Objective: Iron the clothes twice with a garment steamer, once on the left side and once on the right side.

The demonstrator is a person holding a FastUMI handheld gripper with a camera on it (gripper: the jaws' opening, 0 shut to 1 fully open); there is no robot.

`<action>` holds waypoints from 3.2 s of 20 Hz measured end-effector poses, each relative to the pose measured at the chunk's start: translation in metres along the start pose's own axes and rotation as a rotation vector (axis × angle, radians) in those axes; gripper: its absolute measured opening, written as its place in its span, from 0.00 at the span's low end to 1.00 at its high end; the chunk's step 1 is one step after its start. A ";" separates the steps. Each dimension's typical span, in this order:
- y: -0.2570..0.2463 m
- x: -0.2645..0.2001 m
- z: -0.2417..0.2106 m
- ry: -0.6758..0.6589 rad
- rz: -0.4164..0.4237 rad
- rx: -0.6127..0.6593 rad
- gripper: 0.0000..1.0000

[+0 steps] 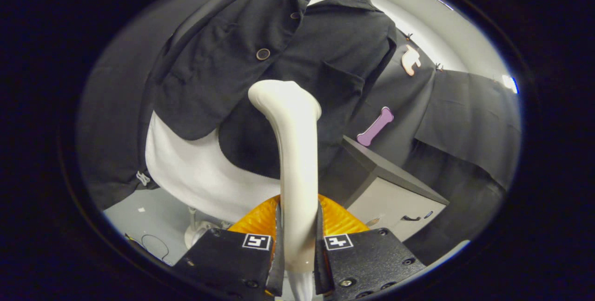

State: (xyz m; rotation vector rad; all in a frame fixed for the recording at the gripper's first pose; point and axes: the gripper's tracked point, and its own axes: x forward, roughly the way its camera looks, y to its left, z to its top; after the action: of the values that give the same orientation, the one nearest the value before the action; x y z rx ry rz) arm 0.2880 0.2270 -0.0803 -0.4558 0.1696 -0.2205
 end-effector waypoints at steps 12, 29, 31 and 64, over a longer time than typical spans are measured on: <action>0.018 -0.017 -0.063 0.153 0.083 0.048 0.28; -0.029 -0.135 0.156 -0.110 -0.065 0.289 0.28; -0.036 -0.143 0.198 -0.165 -0.100 0.305 0.28; -0.001 -0.077 0.445 -0.366 -0.244 0.178 0.28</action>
State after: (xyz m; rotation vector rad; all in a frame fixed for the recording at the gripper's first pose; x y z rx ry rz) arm 0.3075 0.4299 0.3226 -0.3323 -0.2641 -0.3834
